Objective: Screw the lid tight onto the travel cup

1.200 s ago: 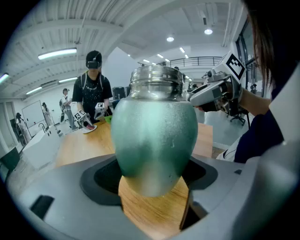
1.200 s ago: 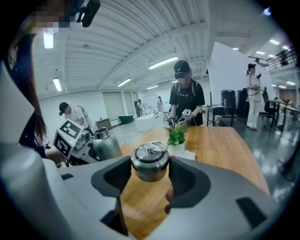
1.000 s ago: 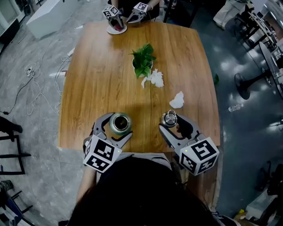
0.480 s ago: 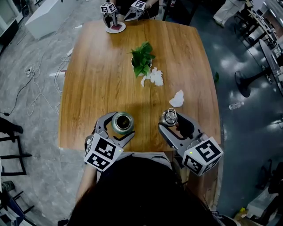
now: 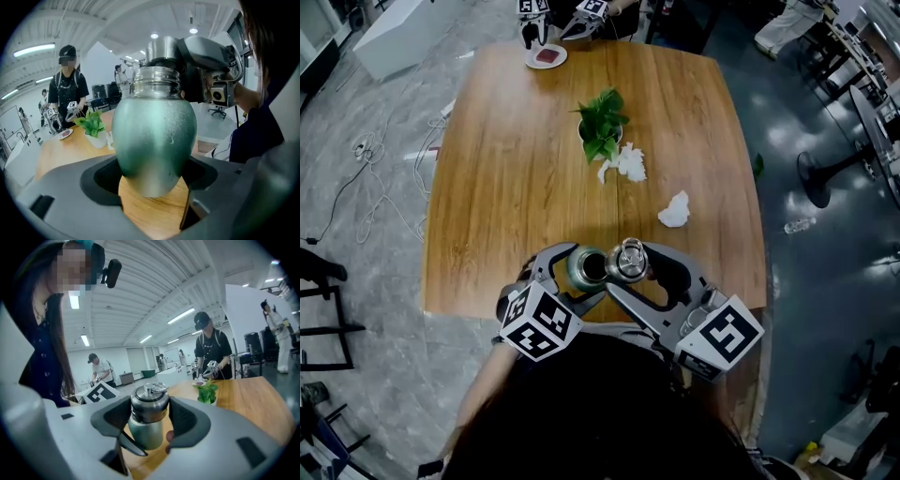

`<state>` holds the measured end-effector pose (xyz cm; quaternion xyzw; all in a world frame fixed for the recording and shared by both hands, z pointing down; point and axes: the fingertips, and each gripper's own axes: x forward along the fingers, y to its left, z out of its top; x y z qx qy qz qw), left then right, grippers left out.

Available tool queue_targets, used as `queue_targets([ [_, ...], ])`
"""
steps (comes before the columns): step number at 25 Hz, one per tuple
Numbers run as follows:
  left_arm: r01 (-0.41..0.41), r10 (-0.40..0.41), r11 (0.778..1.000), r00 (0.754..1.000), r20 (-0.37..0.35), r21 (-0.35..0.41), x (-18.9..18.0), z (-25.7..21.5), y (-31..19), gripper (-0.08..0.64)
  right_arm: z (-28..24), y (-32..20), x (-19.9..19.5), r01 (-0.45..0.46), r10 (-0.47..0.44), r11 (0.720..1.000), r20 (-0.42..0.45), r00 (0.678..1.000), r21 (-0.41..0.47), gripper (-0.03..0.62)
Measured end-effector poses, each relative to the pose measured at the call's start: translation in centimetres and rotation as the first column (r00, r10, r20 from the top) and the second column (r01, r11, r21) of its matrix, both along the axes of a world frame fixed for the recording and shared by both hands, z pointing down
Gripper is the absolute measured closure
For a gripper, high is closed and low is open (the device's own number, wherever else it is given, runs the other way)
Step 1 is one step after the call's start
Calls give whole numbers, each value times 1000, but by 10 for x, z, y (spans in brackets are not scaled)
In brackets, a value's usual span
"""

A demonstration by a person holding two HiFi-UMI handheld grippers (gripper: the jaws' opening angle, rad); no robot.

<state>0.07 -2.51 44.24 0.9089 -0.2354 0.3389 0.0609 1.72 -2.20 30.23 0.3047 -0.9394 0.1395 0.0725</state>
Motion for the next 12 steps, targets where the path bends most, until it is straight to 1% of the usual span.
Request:
queue_targets([
  [2,-20,20,1000,1000,7,-2,5,1,2,172,0,4,-8,27,-27,1000,-8,1000,10,327],
  [6,-38,38,999,999,8,1,12,2,4,172,14,7,-11,45,-44,999,-83,996,12,327],
  [12,-51,51,999,998,21,11,13,1,5,172,17,7,-13,47,-47,999,-92,995,-3,327],
])
